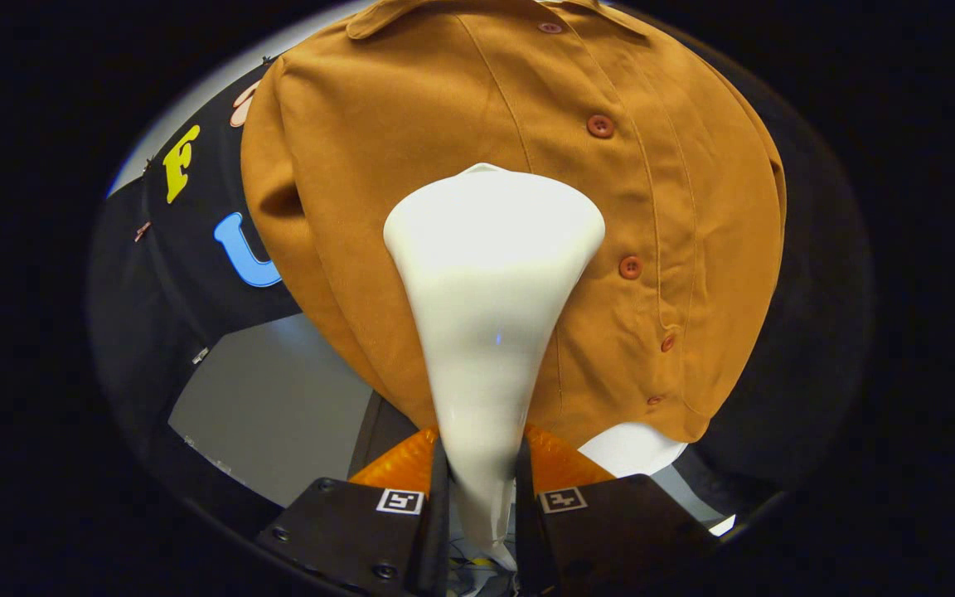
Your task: Iron the clothes twice with a garment steamer, once on the left side and once on the right side.
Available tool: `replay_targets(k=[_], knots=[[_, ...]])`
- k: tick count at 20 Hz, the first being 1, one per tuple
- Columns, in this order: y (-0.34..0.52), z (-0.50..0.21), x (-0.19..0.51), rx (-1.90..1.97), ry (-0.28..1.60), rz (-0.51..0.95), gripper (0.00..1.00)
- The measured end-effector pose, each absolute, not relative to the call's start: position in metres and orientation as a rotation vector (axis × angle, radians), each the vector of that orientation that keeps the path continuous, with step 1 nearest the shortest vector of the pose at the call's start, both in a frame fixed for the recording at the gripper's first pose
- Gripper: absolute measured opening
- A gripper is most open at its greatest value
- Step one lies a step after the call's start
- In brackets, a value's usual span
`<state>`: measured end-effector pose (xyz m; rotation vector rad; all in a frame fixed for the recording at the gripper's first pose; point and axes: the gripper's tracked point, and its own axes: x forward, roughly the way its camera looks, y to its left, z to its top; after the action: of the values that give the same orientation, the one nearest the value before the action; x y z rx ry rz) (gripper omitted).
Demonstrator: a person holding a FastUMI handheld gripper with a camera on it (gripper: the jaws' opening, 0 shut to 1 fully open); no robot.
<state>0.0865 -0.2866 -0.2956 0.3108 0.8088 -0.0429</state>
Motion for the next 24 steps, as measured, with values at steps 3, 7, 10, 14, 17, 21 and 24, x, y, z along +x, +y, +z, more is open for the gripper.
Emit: replay_targets(k=[3,7,10,14,17,21,24], knots=[[-0.284,-0.315,0.081,0.324,0.849,-0.025,0.36],[-0.279,-0.334,0.067,0.340,0.907,-0.011,0.36],[-0.276,-0.345,0.053,0.368,0.958,-0.018,0.36],[-0.282,-0.337,0.044,0.369,0.949,-0.039,0.36],[-0.287,-0.305,0.040,0.377,0.857,-0.049,0.36],[-0.309,-0.231,0.045,0.320,0.666,-0.065,0.36],[-0.332,-0.181,0.049,0.303,0.557,-0.083,0.36]])
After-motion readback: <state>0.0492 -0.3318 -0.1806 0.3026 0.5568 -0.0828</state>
